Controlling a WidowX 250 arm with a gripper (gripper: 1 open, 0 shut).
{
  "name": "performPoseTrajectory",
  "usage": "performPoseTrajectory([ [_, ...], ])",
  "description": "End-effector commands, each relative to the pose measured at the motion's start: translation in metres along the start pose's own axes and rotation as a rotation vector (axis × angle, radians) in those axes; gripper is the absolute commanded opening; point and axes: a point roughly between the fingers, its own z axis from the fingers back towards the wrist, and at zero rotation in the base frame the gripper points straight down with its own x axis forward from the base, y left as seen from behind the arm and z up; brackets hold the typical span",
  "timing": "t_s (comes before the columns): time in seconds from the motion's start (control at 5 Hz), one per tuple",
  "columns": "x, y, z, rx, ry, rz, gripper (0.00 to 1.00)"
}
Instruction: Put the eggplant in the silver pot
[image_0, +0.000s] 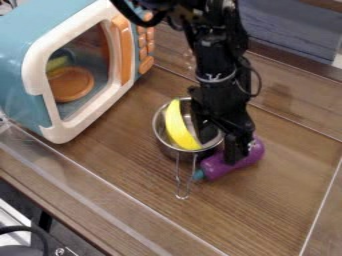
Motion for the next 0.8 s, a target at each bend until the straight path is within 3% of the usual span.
performPoseTrajectory([
  [0.0,0.001,-0.010,0.004,0.006,-0.044,0.030,1.00],
  [0.4,-0.023,0.007,0.014,-0.001,-0.054,0.093,1.00],
  [0.6,-0.020,0.007,0.028,-0.004,-0.056,0.103,1.00],
])
